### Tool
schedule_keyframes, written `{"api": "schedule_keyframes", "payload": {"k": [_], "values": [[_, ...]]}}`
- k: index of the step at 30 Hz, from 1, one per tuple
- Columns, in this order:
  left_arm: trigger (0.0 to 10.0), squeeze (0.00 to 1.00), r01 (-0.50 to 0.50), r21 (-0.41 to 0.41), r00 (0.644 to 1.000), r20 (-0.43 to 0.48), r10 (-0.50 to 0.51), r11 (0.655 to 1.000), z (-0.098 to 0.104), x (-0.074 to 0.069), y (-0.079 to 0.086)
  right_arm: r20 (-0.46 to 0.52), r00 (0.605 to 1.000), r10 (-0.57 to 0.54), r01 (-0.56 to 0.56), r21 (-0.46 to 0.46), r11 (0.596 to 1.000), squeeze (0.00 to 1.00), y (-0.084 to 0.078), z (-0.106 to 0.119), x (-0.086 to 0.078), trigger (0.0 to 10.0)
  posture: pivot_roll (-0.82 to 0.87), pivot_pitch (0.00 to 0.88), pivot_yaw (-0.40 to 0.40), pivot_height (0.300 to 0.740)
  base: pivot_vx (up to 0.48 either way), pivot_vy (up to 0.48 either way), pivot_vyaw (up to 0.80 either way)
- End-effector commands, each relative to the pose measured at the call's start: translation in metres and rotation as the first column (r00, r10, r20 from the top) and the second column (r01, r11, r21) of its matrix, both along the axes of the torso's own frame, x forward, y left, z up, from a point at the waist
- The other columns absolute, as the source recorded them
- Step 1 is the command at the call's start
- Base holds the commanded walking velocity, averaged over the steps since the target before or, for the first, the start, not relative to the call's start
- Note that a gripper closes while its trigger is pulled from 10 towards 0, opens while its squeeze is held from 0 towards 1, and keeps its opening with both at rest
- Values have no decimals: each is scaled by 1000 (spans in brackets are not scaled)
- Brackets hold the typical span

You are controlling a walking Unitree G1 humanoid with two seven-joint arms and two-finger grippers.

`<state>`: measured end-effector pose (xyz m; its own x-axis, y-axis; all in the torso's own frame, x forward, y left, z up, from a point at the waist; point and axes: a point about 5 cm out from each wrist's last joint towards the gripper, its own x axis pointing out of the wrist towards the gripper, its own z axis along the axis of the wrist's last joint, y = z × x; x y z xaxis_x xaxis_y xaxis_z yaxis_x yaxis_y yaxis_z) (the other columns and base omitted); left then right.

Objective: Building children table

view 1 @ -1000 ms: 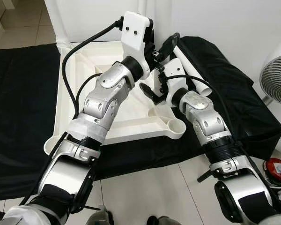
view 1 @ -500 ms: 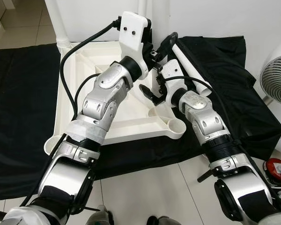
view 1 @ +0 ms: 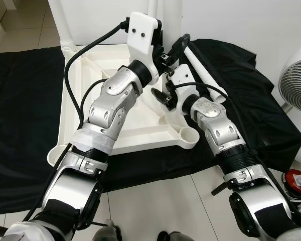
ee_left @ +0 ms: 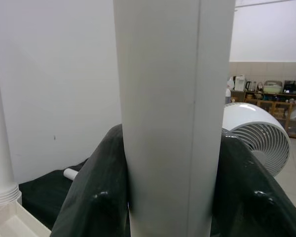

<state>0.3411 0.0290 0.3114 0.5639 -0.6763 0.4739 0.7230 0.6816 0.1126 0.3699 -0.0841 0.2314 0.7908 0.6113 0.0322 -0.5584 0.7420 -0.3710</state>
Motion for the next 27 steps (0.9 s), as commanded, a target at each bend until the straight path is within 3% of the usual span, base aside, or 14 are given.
{"api": "schedule_keyframes", "payload": {"k": [1,6,7,8,12,13,21,23,24,27], "values": [[10000,0,91,37,994,52,-93,995,5,-10,-12,-13,999,36,-36,-11,999,0,9,-4,-3,0,26,35,-30,740,0,0,0],[10000,0,91,40,994,55,-93,995,5,-10,-12,-14,1000,26,-26,2,1000,0,9,-4,-3,0,26,35,-30,740,0,0,0],[10000,0,90,43,994,57,-92,995,6,-10,-12,-14,1000,8,-8,21,1000,0,8,-4,-2,6627,26,35,-30,740,0,0,0],[10000,0,91,47,994,58,-94,995,5,-10,-12,-17,1000,-14,15,64,998,0,7,-3,-2,10000,28,33,-31,740,0,0,0],[10000,0,96,50,993,57,-99,994,4,-10,-12,-25,999,-43,46,123,991,0,5,-2,-1,10000,30,30,-33,740,0,0,0],[10000,1000,113,40,992,46,-115,993,4,-11,-11,-29,998,-55,58,152,987,0,5,-2,-1,10000,31,28,-34,740,0,0,0],[10000,1000,171,39,985,31,-172,985,3,-15,-12,-82,991,-106,125,277,953,0,2,-6,-3,10000,29,22,-37,740,0,0,0],[10000,949,170,43,985,34,-171,985,2,-16,-12,-87,989,-122,142,295,945,0,0,-6,-2,10000,33,16,-41,740,0,0,0],[10000,0,164,45,985,41,-166,985,3,-16,-11,-98,985,-140,164,319,933,0,-3,-6,-1,10000,35,14,-43,740,0,0,0],[10000,0,150,37,987,54,-151,988,6,-16,-8,-115,977,-178,208,362,909,0,-9,-7,1,10000,34,9,-44,740,0,0,0]]}}
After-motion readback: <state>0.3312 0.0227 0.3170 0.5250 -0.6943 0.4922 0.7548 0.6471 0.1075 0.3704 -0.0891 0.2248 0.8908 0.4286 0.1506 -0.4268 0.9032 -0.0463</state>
